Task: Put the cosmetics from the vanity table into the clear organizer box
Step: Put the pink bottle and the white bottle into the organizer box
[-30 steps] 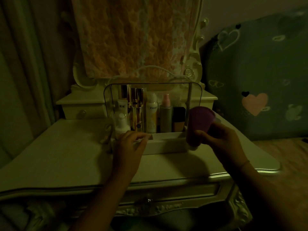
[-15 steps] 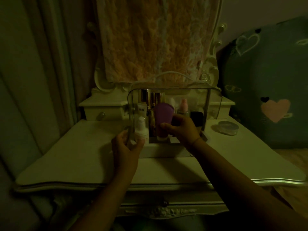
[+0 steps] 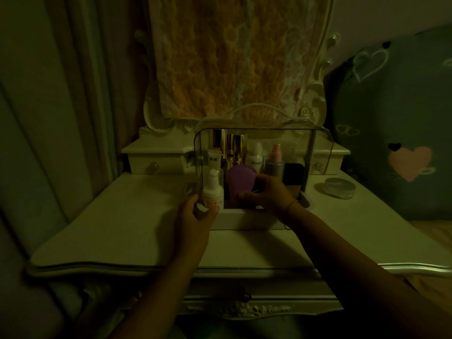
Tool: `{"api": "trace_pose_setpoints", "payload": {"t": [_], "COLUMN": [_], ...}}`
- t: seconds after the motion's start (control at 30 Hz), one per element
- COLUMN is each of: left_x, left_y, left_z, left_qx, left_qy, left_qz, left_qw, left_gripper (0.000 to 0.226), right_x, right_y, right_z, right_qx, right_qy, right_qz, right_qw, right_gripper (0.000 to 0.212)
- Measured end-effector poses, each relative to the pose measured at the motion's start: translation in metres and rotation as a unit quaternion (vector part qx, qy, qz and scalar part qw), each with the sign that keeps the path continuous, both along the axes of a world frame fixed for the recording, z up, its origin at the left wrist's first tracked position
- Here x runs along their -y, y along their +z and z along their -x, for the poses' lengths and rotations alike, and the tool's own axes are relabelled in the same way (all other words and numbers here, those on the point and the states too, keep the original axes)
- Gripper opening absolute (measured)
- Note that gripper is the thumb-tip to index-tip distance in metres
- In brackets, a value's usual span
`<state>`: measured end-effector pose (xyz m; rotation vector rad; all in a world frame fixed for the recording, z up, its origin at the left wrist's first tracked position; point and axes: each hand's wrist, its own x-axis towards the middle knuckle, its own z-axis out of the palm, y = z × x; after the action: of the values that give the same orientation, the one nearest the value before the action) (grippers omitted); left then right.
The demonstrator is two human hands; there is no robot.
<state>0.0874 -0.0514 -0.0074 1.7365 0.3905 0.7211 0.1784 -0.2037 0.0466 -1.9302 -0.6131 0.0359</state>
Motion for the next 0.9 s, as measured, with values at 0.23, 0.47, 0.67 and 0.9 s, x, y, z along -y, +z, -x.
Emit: {"api": "trace_pose_setpoints", "payload": {"t": [0.23, 0.47, 0.67, 0.9], "left_x": [0.000, -0.001, -0.001, -0.025], "left_y": [-0.001, -0.002, -0.003, 0.007], "left_z": [0.000, -0.001, -0.003, 0.002], "left_qx": [-0.002, -0.011, -0.012, 0.007], "left_qy": [0.001, 0.001, 0.004, 0.104], "left_qz": [0.009, 0.012, 0.009, 0.015], "left_qw": [1.000, 1.000, 1.000, 0.994], "left_gripper": [0.059, 0.060, 0.058, 0.043], "right_x": [0.003, 0.005, 0.011, 0.042], "right_y": [0.003, 0.001, -0.003, -0.034], "right_z": [0.003, 0.006, 0.014, 0.054], "right_qx": [0.012, 0.014, 0.043, 0.235], "right_qy": [0.013, 0.007, -0.030, -0.156], "right_qz": [0.043, 0.040, 0.041, 0.002], "right_qw": [0.999, 0.999, 0.998, 0.959], "right_gripper": [0.050, 0.048, 0.043, 0.032]}}
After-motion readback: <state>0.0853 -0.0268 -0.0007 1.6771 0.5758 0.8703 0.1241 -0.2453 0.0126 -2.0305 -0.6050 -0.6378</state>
